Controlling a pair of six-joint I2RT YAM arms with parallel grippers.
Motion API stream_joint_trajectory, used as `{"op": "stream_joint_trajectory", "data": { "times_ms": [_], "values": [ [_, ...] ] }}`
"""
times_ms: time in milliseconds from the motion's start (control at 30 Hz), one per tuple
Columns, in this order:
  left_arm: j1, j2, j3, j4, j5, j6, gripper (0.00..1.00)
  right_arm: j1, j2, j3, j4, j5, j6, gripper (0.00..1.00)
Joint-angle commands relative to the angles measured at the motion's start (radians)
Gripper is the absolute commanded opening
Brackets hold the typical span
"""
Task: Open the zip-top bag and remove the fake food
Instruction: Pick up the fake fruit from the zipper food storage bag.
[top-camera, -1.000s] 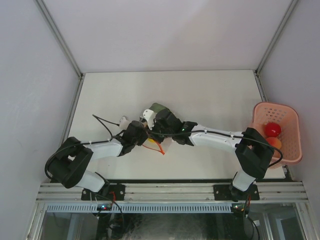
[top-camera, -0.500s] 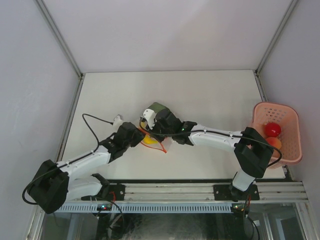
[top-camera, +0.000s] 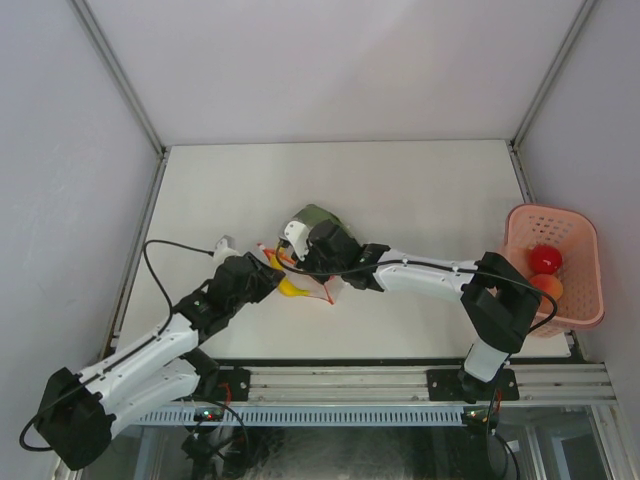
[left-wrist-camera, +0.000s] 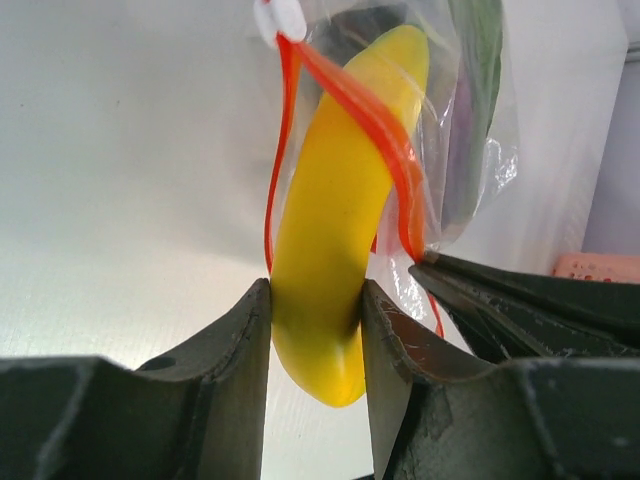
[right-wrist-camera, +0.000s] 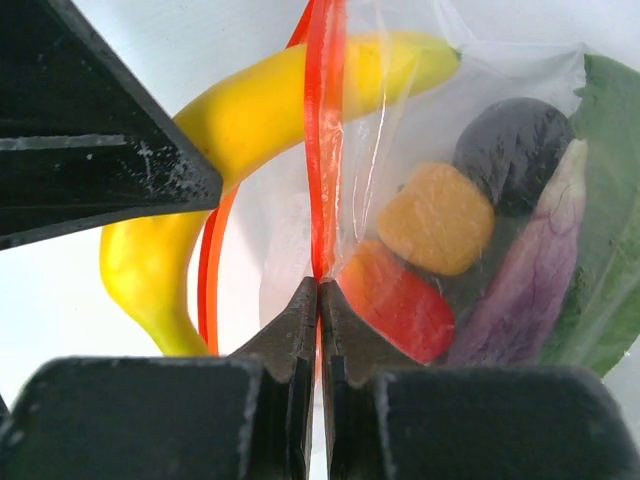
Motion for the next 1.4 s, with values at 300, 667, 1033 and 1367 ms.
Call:
{"op": "stream_joint_trajectory", "data": {
  "times_ms": [300,667,1033,1367],
  "values": [
    [0.016,-0.096,-0.079,-0.058,0.157,0.024,0.15,-0.001,-0.002,0.011,0.045,-0.014,-0.023,0.00],
    [0.016,-0.200,-0.076,-0.219,0.248,0.040,0.15,0.007,0.001,0.012,0.051,0.015,-0.029,0.01],
    [0.016,-0.399,-0.040,-0.382,0.322,0.041,0.14,-0.026,-0.033,0.021,0.020,-0.072,-0.003,0.17],
    [0.016,-0.425,-0.012,-0.246,0.386,0.037,0.14,-0.177,-0.181,0.025,-0.049,-0.440,0.025,0.54]
  ]
}}
